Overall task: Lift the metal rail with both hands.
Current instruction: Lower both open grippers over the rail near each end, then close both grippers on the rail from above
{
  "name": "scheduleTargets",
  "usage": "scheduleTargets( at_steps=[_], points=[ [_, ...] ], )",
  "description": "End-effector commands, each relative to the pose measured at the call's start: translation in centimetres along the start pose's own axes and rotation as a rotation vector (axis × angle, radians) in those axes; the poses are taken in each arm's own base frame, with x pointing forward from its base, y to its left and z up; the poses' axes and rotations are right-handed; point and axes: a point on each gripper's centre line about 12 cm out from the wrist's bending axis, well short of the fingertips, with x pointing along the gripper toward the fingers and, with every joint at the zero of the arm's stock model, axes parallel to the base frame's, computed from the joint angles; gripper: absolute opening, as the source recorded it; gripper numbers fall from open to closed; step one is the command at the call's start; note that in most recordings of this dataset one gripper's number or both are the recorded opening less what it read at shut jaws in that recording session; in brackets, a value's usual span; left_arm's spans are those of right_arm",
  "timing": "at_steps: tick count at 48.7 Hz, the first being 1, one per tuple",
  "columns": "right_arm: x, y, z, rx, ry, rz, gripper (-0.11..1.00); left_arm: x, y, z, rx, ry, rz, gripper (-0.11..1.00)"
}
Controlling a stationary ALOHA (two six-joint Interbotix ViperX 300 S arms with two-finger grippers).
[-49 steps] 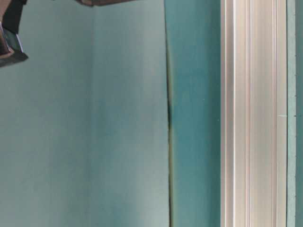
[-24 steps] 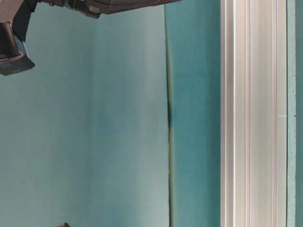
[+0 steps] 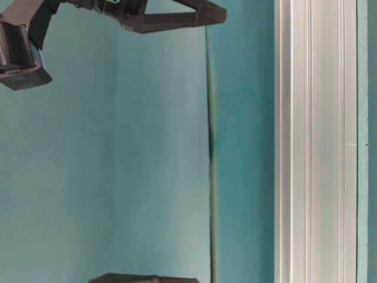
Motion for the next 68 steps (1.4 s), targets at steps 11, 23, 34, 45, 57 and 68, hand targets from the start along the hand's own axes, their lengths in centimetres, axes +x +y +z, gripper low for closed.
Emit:
scheduleTargets(
  at_steps=[11, 23, 34, 45, 57, 68],
  points=[
    [1.3, 0.1, -0.4, 0.013, 0.011, -0.001, 0.96, 2.0, -0.1, -0.2, 0.004, -0.002, 0.0, 0.99],
    [2.8, 0.1, -0.7, 0.01, 0.031, -0.001, 0.96, 4.2, 0.1, -0.9, 0.0, 0.02, 0.002, 0.99],
    [4.3, 0.2, -1.0, 0.005, 0.045, -0.001, 0.96, 5.6, 0.4, -1.2, -0.006, 0.011, 0.006, 0.99],
    [5.7, 0.2, -1.6, 0.007, 0.062, -0.002, 0.96, 7.4, 0.8, -2.0, -0.014, 0.034, 0.009, 0.99],
    [7.5, 0.1, -2.1, 0.011, 0.059, -0.004, 0.96, 9.8, 1.0, -2.4, -0.028, 0.028, 0.01, 0.99],
    [7.7, 0.1, -2.1, 0.011, 0.052, -0.005, 0.96, 10.6, 1.0, -2.5, -0.024, 0.033, 0.011, 0.99]
  ],
)
